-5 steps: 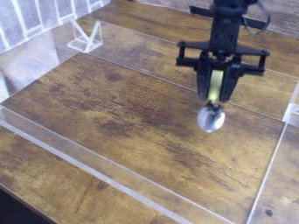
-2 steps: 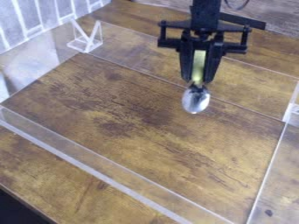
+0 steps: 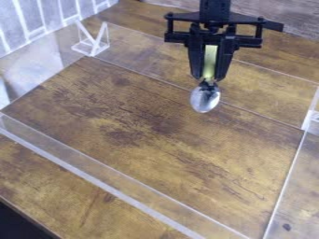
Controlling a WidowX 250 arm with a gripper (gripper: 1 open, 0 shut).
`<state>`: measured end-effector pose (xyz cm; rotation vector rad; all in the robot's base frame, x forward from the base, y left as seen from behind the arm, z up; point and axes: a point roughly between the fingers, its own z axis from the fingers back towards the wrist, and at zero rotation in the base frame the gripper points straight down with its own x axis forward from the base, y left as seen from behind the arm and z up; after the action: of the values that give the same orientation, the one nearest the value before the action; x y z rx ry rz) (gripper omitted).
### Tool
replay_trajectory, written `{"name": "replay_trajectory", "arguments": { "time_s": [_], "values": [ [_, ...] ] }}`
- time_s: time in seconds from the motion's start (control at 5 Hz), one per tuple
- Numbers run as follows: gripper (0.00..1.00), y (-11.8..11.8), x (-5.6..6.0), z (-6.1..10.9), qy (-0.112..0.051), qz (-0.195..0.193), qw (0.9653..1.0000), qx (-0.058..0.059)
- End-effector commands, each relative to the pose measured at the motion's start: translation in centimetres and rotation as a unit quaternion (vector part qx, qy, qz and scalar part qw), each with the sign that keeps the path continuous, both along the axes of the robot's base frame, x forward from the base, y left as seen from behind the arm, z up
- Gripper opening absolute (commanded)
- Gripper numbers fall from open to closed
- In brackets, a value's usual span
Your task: Move the green spoon to the left
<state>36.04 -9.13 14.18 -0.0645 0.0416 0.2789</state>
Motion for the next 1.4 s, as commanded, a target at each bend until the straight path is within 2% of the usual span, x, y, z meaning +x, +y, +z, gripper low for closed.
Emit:
{"name": "replay_trajectory", "arguments": {
  "time_s": [0.0, 0.2, 0.4, 0.6, 0.8, 1.0, 1.2],
  "values": [
    [0.00, 1.3, -0.2, 2.7, -0.049, -0.003, 0.9987, -0.012],
    [0.00, 2.8, -0.7, 3.0, -0.054, 0.017, 0.9983, -0.010],
    [0.00, 4.5, -1.2, 2.6, -0.057, 0.043, 0.9975, -0.003],
    [0.00, 7.3, -1.6, 3.3, -0.067, 0.073, 0.9951, 0.002],
    [0.00, 10.6, -2.2, 2.4, -0.069, 0.117, 0.9907, 0.004],
    [0.00, 12.2, -2.6, 2.4, -0.071, 0.145, 0.9869, 0.005],
    [0.00, 12.5, -2.8, 2.4, -0.067, 0.162, 0.9845, 0.002]
  ]
}}
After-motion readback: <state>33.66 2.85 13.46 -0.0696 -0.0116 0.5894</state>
